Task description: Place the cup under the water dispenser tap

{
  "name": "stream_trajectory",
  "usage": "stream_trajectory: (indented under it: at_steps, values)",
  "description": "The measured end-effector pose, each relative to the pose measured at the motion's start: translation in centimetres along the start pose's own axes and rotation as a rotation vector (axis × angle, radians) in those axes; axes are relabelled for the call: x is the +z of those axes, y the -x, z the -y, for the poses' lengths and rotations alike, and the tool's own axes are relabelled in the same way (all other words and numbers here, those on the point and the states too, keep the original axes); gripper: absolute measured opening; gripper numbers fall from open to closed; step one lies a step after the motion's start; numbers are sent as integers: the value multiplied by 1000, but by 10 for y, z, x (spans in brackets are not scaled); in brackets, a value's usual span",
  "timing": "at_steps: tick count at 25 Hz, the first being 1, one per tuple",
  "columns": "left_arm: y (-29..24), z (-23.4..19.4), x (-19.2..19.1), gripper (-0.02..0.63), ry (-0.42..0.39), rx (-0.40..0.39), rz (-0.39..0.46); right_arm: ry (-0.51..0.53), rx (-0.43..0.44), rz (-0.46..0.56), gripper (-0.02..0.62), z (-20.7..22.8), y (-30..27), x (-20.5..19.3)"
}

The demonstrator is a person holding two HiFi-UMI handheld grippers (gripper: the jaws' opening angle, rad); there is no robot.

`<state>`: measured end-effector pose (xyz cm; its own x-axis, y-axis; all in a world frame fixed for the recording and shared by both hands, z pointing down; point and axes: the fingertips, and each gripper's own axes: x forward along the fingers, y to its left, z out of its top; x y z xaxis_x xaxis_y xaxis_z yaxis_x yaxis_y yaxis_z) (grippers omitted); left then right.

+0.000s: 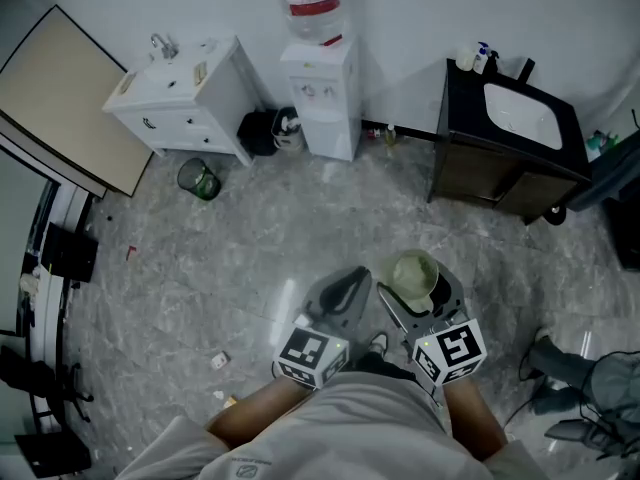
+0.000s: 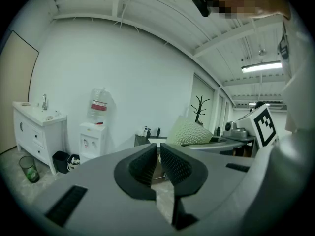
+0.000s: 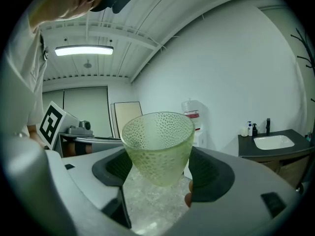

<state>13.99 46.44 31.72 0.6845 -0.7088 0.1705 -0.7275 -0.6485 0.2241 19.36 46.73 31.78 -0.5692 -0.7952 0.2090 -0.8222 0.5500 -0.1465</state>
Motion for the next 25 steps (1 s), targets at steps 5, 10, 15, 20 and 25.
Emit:
stream_trajectory:
  at_steps: [5,10,15,20,25]
  values:
    - [3,-1,-3,26,-6,10,4,4,7,-9,331,-3,-1,-5]
    - [12,-14,0,26,-11,33,10,7,23,-29,331,-14,-14,-8]
    - [29,-48,5,26,-15,63,19,17,45,-36,331,-34,-42,-4]
    - [48,-90,13,26,-15,80,34,15,49,-34,331,-58,-76,2]
    - [63,-126,21,26,-23,87,39,16,49,-21,331,-73,-108,10]
